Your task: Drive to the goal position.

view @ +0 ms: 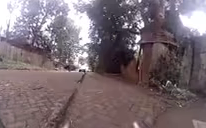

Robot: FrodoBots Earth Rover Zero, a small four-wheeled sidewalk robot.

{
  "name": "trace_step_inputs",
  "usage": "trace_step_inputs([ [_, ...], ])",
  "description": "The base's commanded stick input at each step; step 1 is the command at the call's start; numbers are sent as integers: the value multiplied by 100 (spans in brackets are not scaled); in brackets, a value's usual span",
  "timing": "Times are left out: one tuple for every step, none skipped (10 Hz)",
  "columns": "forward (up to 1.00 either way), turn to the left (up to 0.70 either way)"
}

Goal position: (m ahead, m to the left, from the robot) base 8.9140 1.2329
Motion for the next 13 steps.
trace_step_inputs([
  [30, -51],
  [30, -18],
  [30, 12],
  [30, 11],
  [30, 10],
  [30, 11],
  [30, 13],
  [30, 13],
  [30, 8],
  [30, 0],
  [30, 0],
  [30, 0],
  [30, 0],
])
